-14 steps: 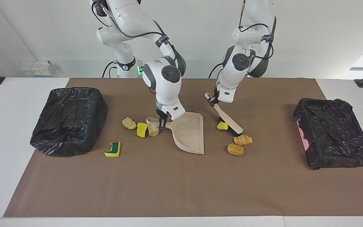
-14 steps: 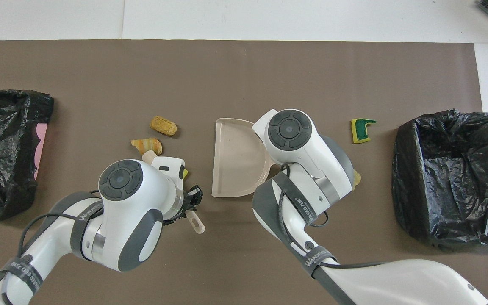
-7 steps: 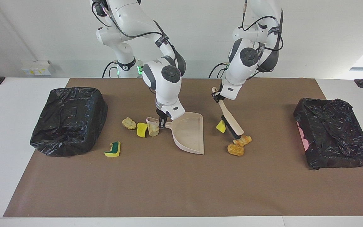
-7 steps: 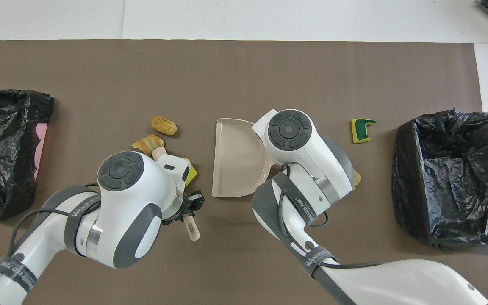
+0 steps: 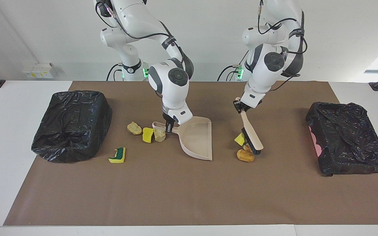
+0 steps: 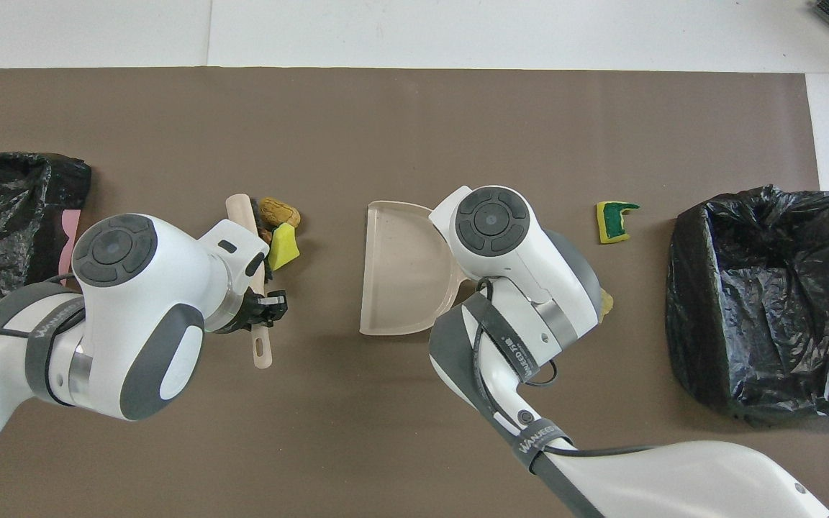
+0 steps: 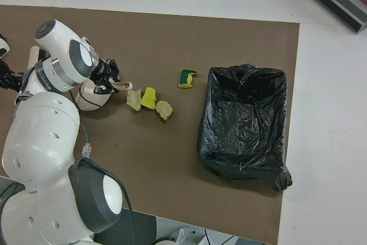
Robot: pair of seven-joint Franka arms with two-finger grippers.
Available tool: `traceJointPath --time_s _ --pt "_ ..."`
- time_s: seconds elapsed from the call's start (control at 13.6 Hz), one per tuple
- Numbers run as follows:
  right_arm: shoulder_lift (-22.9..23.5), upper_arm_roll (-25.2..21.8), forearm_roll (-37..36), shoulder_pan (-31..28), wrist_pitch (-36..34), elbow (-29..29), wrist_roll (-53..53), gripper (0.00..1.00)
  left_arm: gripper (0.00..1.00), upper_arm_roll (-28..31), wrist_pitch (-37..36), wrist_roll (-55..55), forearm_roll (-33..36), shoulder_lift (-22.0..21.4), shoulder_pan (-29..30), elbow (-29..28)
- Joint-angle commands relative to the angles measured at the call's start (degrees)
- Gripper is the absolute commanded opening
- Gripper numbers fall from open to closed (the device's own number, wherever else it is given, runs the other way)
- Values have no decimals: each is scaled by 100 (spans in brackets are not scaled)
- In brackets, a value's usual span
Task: Sweep and dump trash in bin
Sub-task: 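Sweep the crumbs into the dustpan with the brush in the left gripper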
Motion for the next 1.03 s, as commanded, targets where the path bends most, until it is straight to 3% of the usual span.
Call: traceJointPath --time_s 0.0,0.44,0.95 --pt "-146 39 -140 -27 -67 -174 154 0 0 127 206 681 269 -7 260 -102" --pt "-155 39 -140 -27 -67 -174 172 0 0 330 424 1675 911 221 252 -137" --pt "-155 39 -140 -27 -67 -174 224 0 0 277 408 1712 1017 354 -63 -137"
